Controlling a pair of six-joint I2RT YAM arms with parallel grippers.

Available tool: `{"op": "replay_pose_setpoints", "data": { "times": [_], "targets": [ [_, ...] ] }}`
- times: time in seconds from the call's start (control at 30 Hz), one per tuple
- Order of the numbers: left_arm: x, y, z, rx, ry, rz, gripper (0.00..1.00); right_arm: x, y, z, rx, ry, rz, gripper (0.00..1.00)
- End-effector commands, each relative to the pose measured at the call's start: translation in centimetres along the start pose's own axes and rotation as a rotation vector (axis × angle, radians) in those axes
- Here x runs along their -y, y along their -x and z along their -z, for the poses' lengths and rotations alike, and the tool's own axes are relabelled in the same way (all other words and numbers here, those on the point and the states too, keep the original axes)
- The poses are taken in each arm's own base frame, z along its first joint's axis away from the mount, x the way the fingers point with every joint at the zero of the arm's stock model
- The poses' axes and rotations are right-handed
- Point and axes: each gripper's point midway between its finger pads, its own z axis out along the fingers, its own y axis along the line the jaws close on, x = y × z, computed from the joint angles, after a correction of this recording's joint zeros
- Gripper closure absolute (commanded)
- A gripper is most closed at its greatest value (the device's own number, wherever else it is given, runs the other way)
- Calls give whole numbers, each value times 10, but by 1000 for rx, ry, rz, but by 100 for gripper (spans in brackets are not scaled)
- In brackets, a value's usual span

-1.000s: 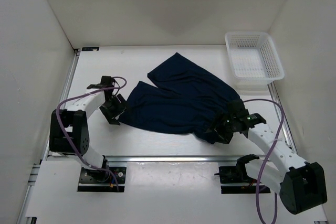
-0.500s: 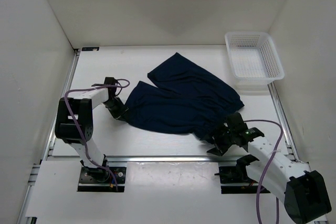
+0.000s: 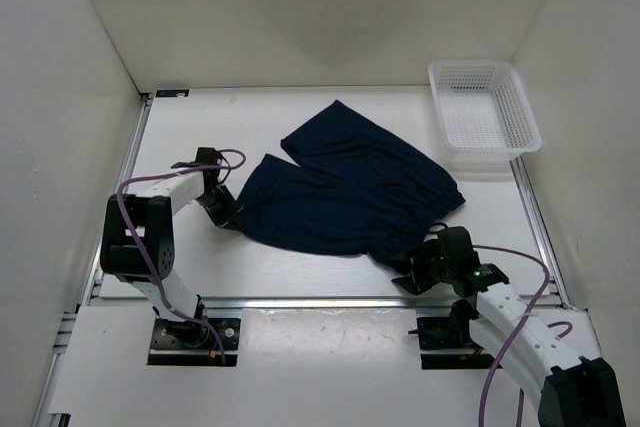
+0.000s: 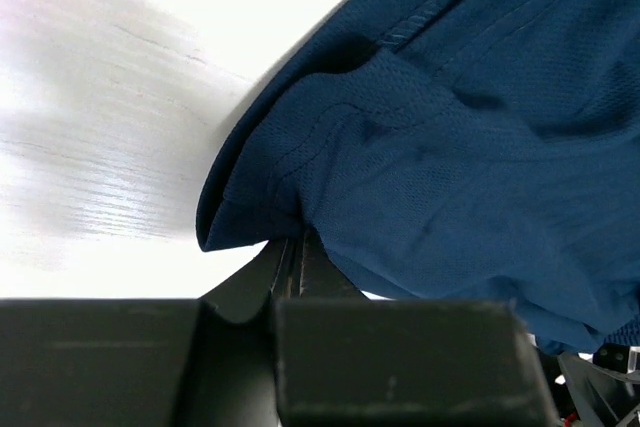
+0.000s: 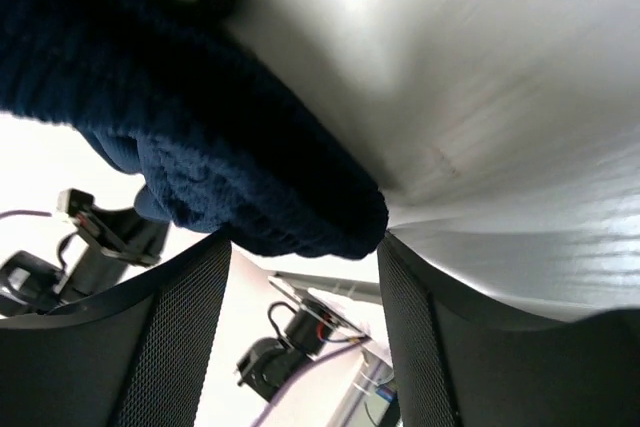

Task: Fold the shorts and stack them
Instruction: Flatten the shorts out

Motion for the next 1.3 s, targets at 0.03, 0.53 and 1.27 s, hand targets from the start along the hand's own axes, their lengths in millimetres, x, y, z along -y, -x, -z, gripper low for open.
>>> {"op": "replay_pose_setpoints", "data": {
  "times": [0.03,0.53,1.27],
  "targets": [
    [6,4,12,45,-43,-15,90,-9,14,-2,77,60,-41,41],
    [15,9,40,94,-91,-18,90,-45,41,18,250,62,193,100],
    [47,13,466,1055,-624,49,90,-238,-104,306,237,637,1363,100]
  ]
}}
